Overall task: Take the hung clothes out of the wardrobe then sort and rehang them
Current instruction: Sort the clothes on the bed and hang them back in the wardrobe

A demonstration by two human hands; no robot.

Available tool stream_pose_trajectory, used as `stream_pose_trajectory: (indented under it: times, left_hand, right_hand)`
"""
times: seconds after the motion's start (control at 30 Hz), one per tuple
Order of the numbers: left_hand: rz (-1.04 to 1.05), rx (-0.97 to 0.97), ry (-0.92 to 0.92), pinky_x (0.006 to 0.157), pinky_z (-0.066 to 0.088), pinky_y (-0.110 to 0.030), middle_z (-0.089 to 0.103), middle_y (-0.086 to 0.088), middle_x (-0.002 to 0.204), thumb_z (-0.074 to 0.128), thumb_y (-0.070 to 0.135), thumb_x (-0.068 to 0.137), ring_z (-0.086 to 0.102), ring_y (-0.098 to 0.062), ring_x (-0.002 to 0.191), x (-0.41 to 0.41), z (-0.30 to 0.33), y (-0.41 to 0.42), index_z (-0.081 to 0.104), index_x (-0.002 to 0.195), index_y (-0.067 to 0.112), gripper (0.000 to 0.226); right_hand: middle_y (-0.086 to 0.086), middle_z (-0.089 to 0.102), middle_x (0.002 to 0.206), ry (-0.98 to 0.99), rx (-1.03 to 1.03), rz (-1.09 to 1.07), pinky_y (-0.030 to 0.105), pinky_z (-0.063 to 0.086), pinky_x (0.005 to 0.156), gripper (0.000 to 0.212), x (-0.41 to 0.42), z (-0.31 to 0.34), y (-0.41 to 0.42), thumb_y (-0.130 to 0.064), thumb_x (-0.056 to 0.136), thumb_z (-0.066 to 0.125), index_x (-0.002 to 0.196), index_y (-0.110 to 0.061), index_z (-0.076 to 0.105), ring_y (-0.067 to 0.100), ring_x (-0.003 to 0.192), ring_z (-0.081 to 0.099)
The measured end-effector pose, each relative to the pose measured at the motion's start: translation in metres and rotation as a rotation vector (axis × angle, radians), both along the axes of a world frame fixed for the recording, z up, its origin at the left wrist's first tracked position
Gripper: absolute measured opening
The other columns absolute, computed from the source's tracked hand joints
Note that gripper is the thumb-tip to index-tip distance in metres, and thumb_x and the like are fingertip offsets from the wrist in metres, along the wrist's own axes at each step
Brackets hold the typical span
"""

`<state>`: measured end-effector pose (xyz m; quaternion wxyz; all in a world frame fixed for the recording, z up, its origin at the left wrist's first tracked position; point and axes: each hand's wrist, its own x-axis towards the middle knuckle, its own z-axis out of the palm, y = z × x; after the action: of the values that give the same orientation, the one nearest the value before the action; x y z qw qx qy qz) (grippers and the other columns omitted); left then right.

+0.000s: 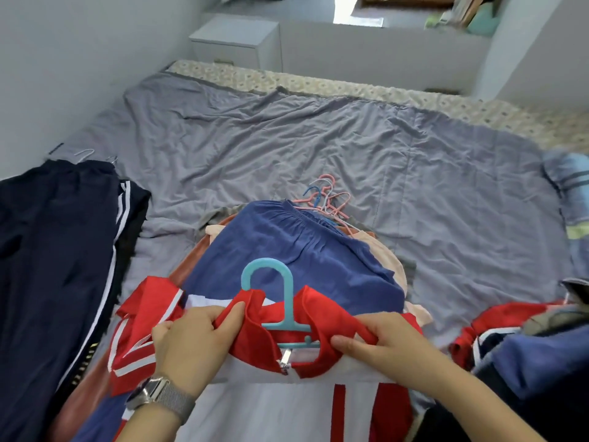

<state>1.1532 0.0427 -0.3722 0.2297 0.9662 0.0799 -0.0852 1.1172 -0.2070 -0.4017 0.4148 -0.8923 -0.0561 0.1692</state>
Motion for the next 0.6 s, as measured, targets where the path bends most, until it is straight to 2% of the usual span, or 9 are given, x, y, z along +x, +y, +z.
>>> stream_pose_trajectory:
  times: [0.13,0.23,0.33,0.5,0.6]
  left_hand:
    - [-0.017,-0.042,-0.052,0.077,0.032,-0.032,0.038,0.009,0.040,0.028,0.077,0.069,0.046,-0.008,0.050,-0.037,0.060,0.013,0.044,0.049,0.021,0.061]
    - [-0.012,-0.003,-0.147,0.074,0.029,-0.030,0.046,0.013,0.042,0.040,0.067,0.080,0.050,-0.006,0.053,-0.086,0.109,0.036,0.056,0.056,0.016,0.059]
    - [0.045,-0.037,-0.196,0.079,0.033,-0.032,0.047,0.012,0.042,0.046,0.060,0.083,0.047,-0.006,0.051,-0.149,0.155,0.069,0.059,0.062,0.025,0.043]
    - [0.001,-0.048,-0.208,0.078,0.033,-0.033,0.041,0.007,0.039,0.045,0.058,0.086,0.042,-0.012,0.049,-0.244,0.218,0.122,0.050,0.049,0.025,0.050]
    - [-0.061,-0.096,-0.305,0.079,0.029,-0.034,0.040,0.009,0.038,0.043,0.058,0.088,0.039,-0.013,0.048,-0.279,0.261,0.137,0.046,0.045,0.030,0.051]
  right_hand:
    - [-0.002,0.037,0.052,-0.142,-0.088,-0.114,0.033,0.026,0.053,0.070,-0.053,0.052,0.015,-0.087,0.061,0.041,0.062,-0.017,0.039,0.012,0.052,0.036]
    - [0.001,0.038,0.051,-0.206,-0.126,-0.171,0.030,0.025,0.051,0.073,-0.101,0.102,0.041,-0.086,0.059,0.040,0.061,-0.013,0.038,0.014,0.052,0.038]
    - [0.005,0.042,0.054,-0.272,-0.253,-0.221,0.028,0.023,0.049,0.077,-0.159,0.144,0.079,-0.086,0.059,0.033,0.063,-0.009,0.038,0.017,0.055,0.043]
    - [0.001,0.042,0.050,-0.349,-0.286,-0.382,0.030,0.032,0.052,0.069,-0.257,0.207,0.138,-0.085,0.057,0.036,0.057,-0.016,0.042,0.013,0.050,0.038]
    - [0.002,0.043,0.048,-0.460,-0.266,-0.434,0.034,0.039,0.055,0.070,-0.296,0.248,0.152,-0.082,0.061,0.043,0.055,-0.013,0.044,0.014,0.051,0.043]
